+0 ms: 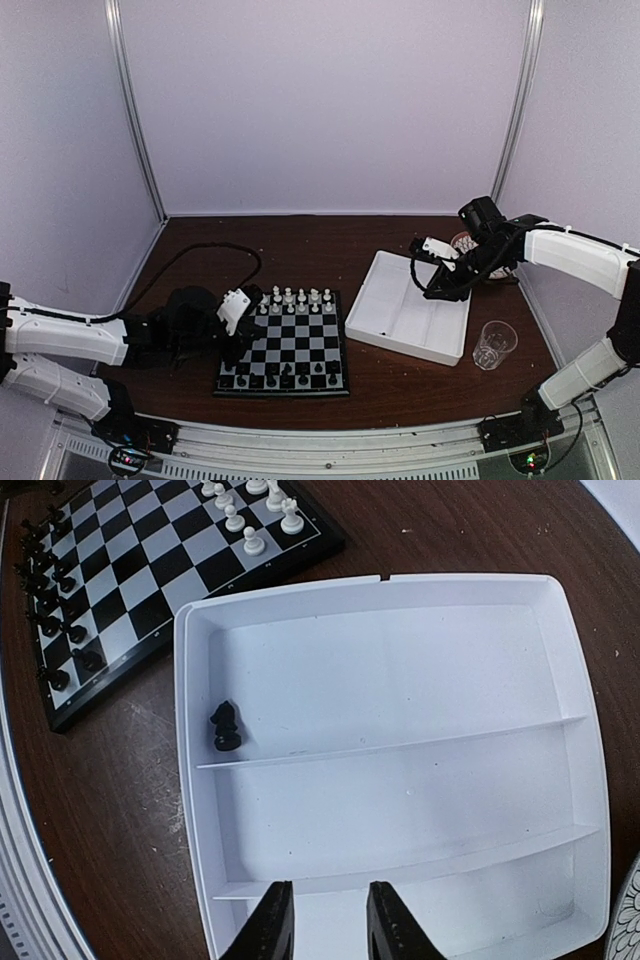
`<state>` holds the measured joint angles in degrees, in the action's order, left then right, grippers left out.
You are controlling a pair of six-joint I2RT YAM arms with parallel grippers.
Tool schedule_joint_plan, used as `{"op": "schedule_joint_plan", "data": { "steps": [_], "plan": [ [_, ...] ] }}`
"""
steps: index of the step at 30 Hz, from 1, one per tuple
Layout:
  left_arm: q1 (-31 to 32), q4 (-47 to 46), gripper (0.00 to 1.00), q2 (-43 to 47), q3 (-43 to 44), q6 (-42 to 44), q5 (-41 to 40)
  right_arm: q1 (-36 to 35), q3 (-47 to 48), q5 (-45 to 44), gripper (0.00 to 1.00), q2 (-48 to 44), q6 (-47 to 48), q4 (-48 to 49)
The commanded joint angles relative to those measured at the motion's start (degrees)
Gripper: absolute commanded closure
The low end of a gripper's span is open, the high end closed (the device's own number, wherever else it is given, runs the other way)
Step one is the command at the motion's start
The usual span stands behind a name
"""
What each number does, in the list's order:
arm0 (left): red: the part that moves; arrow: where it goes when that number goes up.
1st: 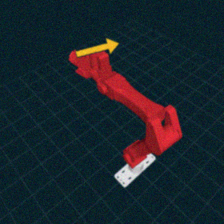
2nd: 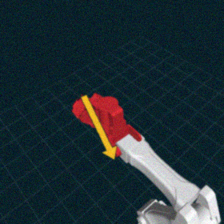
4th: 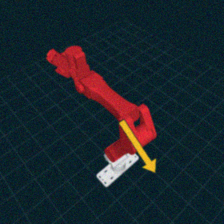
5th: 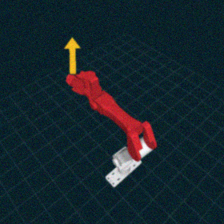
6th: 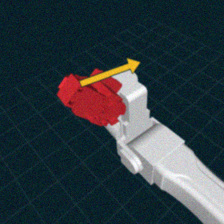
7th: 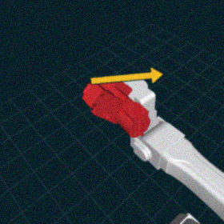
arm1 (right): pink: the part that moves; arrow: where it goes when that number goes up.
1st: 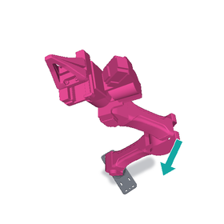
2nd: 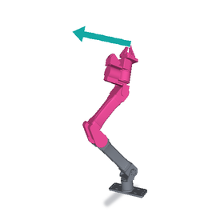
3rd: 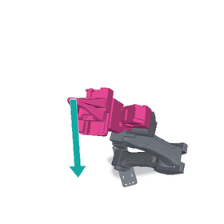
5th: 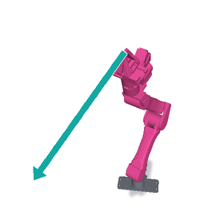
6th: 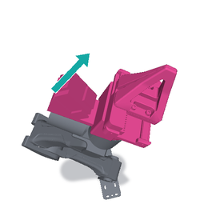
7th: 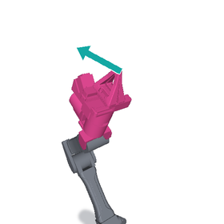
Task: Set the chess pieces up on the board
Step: Place the pawn at f7.
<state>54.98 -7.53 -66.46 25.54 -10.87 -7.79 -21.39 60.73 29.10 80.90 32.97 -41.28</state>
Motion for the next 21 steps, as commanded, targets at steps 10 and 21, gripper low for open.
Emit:
{"op": "schedule_joint_plan", "data": {
  "steps": [10,21],
  "plan": [
    [0.3,-7.7,0.99,0.0,-2.7,0.0,1.5,0.7,0.0,-2.4,0.71,-0.4,0.4,-0.4],
    [0.3,-12.9,0.99,-2.0,-6.7,-1.2,2.7,0.8,0.0,-2.7,0.71,1.4,0.8,-0.5]
  ]
}}
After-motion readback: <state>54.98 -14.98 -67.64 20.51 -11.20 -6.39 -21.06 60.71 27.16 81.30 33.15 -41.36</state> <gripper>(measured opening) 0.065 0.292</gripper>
